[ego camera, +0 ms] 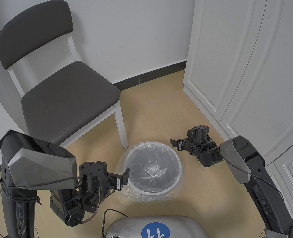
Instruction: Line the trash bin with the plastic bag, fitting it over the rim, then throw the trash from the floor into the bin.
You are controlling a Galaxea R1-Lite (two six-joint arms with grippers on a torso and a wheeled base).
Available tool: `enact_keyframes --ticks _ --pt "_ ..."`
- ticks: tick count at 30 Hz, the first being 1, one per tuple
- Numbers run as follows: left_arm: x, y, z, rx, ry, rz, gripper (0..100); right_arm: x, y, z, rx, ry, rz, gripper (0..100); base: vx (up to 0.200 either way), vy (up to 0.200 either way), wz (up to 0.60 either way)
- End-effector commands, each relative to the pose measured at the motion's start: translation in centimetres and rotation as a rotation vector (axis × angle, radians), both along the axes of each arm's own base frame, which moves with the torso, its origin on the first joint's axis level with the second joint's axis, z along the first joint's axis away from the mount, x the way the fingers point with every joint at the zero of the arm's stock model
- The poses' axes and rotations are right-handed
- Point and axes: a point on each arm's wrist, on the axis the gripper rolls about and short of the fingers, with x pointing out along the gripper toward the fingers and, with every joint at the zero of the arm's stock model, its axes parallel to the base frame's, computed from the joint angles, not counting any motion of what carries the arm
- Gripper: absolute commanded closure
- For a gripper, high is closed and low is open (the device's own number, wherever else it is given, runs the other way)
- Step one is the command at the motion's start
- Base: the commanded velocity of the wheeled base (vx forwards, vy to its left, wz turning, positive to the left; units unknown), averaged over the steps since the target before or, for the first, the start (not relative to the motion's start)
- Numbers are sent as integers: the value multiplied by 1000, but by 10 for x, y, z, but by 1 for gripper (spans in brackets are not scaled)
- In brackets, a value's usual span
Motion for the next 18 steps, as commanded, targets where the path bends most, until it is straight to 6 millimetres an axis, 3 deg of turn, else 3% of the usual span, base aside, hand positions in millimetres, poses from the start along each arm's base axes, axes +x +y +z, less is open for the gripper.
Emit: enact_keyframes --ticks 1,3,4,6,13,18 --pt "-1 1 0 -4 3 2 0 -1 -3 52 59 -41 -19 0 0 0 0" --pt "-1 0 0 -3 4 2 0 -7 -3 57 64 -19 -19 0 0 0 0" --pt "-1 1 1 -4 3 1 0 -23 -3 62 56 31 -7 0 0 0 0" --pt "-2 1 2 -5 2 1 0 -37 -5 62 43 65 -7 0 0 0 0" --pt "-17 -3 13 -4 -3 -40 0 -85 -21 66 57 10 -13 0 0 0 0" --pt "-27 -6 17 9 -2 -70 0 -136 -30 80 29 15 -2 0 0 0 0"
